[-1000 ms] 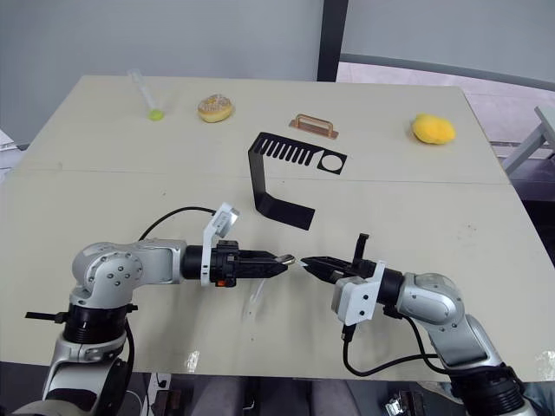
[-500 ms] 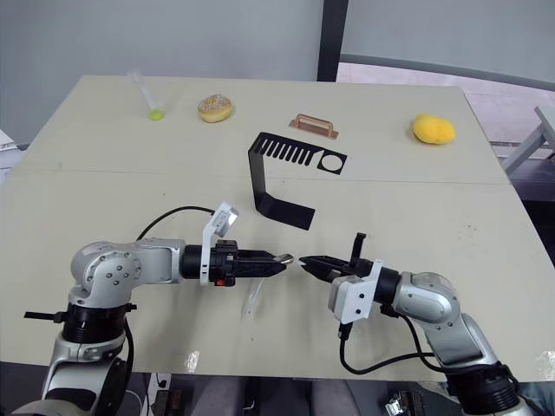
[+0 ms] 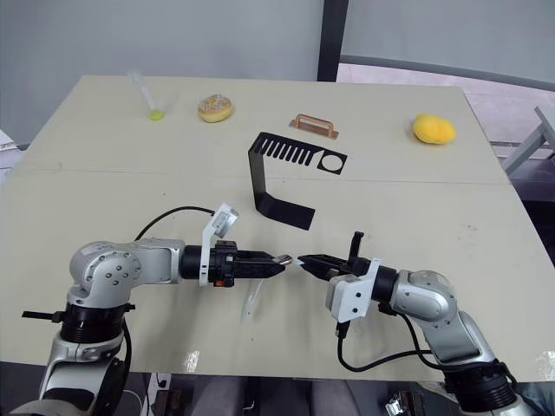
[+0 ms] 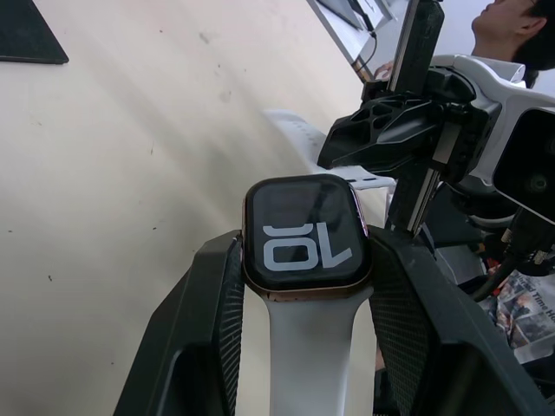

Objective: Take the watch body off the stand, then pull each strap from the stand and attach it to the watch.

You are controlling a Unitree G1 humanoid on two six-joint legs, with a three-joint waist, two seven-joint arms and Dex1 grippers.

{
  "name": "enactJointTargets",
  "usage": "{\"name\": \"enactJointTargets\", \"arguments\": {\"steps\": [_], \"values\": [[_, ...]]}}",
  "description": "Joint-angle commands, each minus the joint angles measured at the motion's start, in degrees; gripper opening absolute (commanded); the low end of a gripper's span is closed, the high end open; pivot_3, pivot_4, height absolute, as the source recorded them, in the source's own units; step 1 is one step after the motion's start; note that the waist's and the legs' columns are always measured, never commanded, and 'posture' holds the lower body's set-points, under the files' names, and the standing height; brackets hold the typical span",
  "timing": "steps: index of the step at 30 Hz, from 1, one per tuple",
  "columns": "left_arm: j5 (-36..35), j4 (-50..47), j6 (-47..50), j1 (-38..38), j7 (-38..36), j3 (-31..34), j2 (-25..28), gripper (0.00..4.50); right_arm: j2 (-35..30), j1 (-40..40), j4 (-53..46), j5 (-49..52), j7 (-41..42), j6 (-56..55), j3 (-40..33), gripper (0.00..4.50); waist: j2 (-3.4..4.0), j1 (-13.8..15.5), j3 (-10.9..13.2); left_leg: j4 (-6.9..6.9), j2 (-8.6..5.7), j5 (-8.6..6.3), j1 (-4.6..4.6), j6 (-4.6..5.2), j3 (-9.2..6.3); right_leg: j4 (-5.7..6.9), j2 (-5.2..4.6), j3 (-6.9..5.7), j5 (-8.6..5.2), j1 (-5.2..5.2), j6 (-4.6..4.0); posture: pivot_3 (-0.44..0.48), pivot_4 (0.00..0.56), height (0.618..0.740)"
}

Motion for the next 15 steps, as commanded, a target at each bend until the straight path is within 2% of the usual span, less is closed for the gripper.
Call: {"name": "enactJointTargets", "arguments": {"steps": [1,15], "values": [[-1.5,-2.8,-0.3,-1.0,-1.2,-1.8,-1.0,1.57,0.8,-1.1,-1.3,0.9,-1.2,-0.2,1.4,0.0,0.0,0.0,0.0,0.0,0.0,0.0,0.0,0.0,0.0,0.0,0.0,0.0,0.0,0.0,0.0,0.0,0.15,0.74],[-1.0,-3.2,-0.5,-1.1,-1.4,-2.8,-0.2,1.57,0.7,-1.1,-1.4,0.9,-0.9,1.1,2.5,0.0,0.0,0.0,0.0,0.0,0.0,0.0,0.0,0.0,0.0,0.0,0.0,0.0,0.0,0.0,0.0,0.0,0.15,0.74]]}}
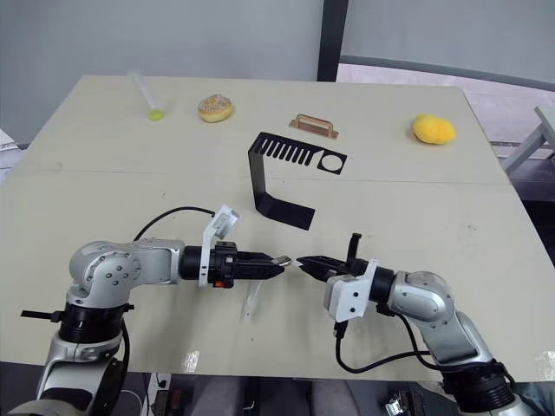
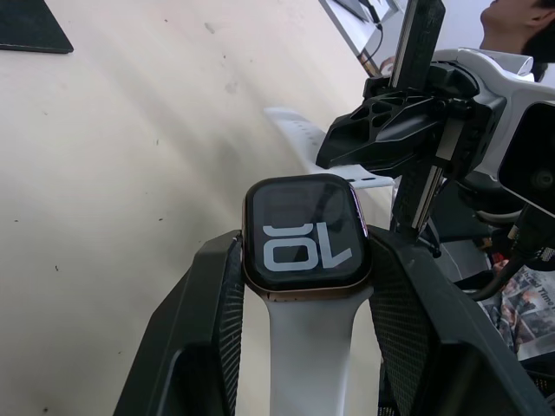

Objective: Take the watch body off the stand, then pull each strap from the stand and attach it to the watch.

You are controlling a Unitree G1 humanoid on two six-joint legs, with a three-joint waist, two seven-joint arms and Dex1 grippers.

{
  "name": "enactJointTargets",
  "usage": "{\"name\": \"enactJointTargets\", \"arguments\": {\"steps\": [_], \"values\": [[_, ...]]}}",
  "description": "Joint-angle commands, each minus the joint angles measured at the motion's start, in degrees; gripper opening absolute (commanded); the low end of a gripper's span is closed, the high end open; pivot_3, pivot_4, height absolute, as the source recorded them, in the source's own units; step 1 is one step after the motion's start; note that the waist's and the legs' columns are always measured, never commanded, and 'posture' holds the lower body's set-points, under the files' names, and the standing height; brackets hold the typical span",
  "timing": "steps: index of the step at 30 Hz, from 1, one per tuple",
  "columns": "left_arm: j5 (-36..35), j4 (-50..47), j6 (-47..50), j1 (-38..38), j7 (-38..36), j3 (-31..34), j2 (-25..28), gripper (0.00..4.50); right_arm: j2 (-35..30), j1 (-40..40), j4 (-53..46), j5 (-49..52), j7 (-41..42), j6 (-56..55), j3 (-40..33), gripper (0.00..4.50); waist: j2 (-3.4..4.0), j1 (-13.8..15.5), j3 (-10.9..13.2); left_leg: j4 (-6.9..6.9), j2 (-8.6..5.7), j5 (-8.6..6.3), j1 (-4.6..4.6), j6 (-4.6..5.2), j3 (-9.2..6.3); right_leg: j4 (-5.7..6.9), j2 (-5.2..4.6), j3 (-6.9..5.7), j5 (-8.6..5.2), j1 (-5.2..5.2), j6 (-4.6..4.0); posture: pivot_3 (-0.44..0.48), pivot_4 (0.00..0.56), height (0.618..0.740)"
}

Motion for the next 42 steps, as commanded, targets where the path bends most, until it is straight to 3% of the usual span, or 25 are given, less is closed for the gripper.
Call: {"name": "enactJointTargets", "arguments": {"steps": [1,42], "values": [[-1.5,-3.1,-0.5,-1.1,-1.4,-1.9,-1.1,1.57,0.6,-1.2,-1.4,0.9,-0.8,-0.4,1.4,0.0,0.0,0.0,0.0,0.0,0.0,0.0,0.0,0.0,0.0,0.0,0.0,0.0,0.0,0.0,0.0,0.0,0.15,0.74],[-0.4,-3.0,-0.4,-1.1,-1.6,-2.4,-1.4,1.57,1.9,-2.7,-0.5,-0.9,-1.2,2.1,3.7,0.0,0.0,0.0,0.0,0.0,0.0,0.0,0.0,-0.01,0.0,0.0,0.0,0.0,0.0,0.0,0.0,0.0,0.15,0.74]]}}
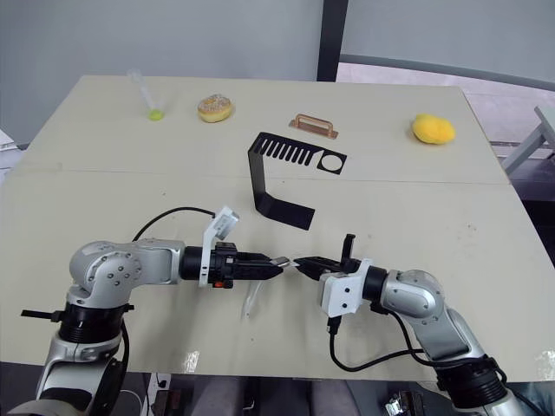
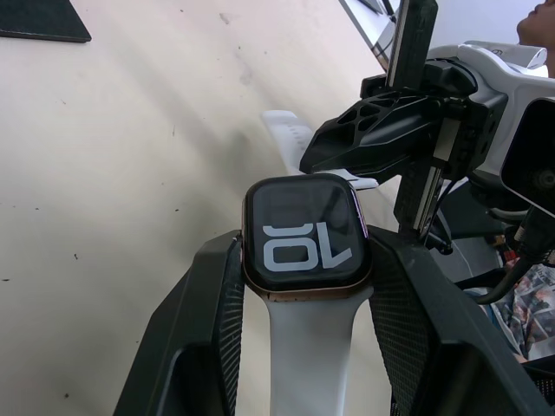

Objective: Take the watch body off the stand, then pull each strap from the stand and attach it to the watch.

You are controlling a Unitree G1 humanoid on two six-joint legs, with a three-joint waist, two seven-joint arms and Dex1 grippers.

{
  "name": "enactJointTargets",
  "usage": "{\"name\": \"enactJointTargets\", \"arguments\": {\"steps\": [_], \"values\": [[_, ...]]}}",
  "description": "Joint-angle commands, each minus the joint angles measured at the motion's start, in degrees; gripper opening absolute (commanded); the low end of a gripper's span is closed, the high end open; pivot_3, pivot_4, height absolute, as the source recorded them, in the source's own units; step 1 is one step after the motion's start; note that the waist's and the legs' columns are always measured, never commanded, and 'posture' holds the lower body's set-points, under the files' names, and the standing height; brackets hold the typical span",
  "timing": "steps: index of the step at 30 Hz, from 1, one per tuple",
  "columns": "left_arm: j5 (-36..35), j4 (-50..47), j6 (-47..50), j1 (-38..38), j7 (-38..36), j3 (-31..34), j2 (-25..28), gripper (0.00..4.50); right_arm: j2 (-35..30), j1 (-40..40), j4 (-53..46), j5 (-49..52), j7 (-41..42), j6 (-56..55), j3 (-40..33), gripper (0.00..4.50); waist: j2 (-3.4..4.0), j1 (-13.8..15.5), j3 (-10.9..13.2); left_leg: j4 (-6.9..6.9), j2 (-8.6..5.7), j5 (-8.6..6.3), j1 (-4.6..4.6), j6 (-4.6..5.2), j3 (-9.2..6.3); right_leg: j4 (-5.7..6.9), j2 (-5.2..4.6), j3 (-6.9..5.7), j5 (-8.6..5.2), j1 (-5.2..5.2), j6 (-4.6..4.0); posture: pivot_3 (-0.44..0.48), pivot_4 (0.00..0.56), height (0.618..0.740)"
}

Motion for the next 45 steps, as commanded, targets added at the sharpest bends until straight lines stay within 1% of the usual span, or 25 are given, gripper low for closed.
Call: {"name": "enactJointTargets", "arguments": {"steps": [1,45], "values": [[-1.7,-3.0,-0.5,-1.1,-1.6,-2.1,-1.5,1.57,1.1,-1.1,-1.7,0.5,-1.2,-0.5,1.5,0.0,0.0,0.0,0.0,0.0,0.0,0.0,0.0,0.0,0.0,0.0,0.0,0.0,0.0,0.0,0.0,0.0,0.15,0.74],[-0.4,-3.3,-0.5,-1.6,-1.4,-2.8,-2.1,1.57,2.3,-2.6,-1.3,-0.9,-1.1,1.1,2.5,0.0,0.0,0.0,0.0,0.0,0.0,0.0,0.0,-0.01,0.0,0.0,0.0,0.0,0.0,0.0,0.0,0.0,0.15,0.74]]}}
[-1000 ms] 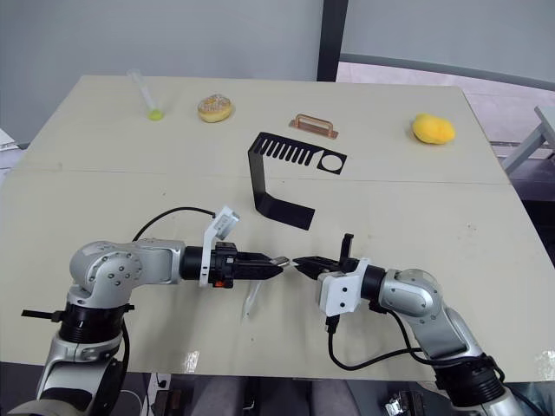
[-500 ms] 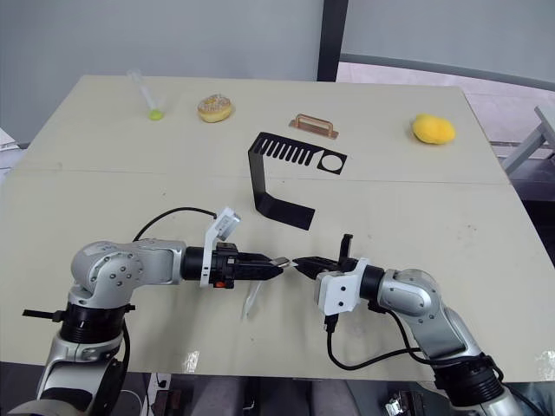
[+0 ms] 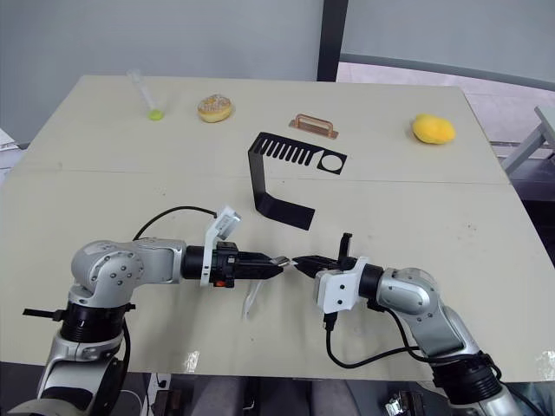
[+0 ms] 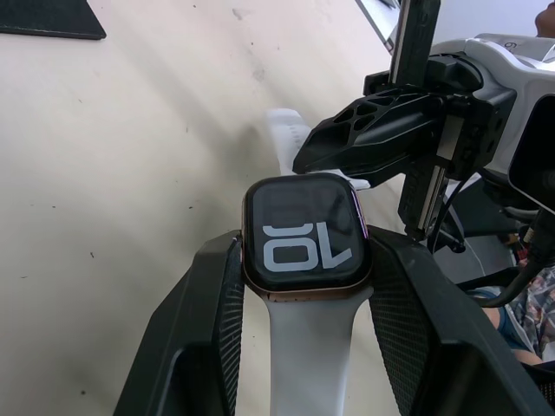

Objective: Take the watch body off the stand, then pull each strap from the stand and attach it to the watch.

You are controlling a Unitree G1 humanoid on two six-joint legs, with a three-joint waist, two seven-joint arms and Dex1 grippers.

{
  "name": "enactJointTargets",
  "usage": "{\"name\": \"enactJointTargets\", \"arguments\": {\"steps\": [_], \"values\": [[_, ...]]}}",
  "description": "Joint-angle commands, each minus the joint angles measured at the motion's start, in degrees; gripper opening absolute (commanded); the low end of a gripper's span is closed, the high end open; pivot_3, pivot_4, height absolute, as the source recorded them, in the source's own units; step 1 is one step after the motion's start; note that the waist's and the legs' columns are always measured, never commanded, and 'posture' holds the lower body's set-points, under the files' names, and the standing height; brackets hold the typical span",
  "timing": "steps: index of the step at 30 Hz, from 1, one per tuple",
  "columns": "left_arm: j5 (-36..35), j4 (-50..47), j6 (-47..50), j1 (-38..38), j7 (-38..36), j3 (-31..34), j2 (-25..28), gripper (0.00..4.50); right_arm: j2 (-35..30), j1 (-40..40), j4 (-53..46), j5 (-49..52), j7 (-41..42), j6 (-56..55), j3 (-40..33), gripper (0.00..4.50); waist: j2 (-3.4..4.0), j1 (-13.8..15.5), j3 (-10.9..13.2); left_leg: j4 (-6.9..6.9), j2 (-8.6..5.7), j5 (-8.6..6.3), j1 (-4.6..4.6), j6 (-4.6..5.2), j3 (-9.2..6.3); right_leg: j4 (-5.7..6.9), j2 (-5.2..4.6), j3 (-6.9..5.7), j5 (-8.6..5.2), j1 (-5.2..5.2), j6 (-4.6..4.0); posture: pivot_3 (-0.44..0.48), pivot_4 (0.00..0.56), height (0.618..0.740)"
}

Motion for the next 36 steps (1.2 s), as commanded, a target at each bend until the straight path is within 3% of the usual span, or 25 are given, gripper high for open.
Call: {"name": "enactJointTargets", "arguments": {"steps": [1,36], "values": [[-2.1,-3.3,-0.4,-1.1,-1.6,-2.2,-1.9,1.57,1.2,-1.0,-2.1,0.8,-1.1,-0.6,1.6,0.0,0.0,0.0,0.0,0.0,0.0,0.0,0.0,0.0,0.0,0.0,0.0,0.0,0.0,0.0,0.0,0.0,0.15,0.74],[-2.0,-3.6,-0.3,-0.9,-1.3,-2.3,-2.1,1.57,1.7,-1.4,-1.8,0.6,-0.9,0.1,2.5,0.0,0.0,0.0,0.0,0.0,0.0,0.0,0.0,-0.01,0.0,0.0,0.0,0.0,0.0,0.0,0.0,0.0,0.15,0.74]]}}
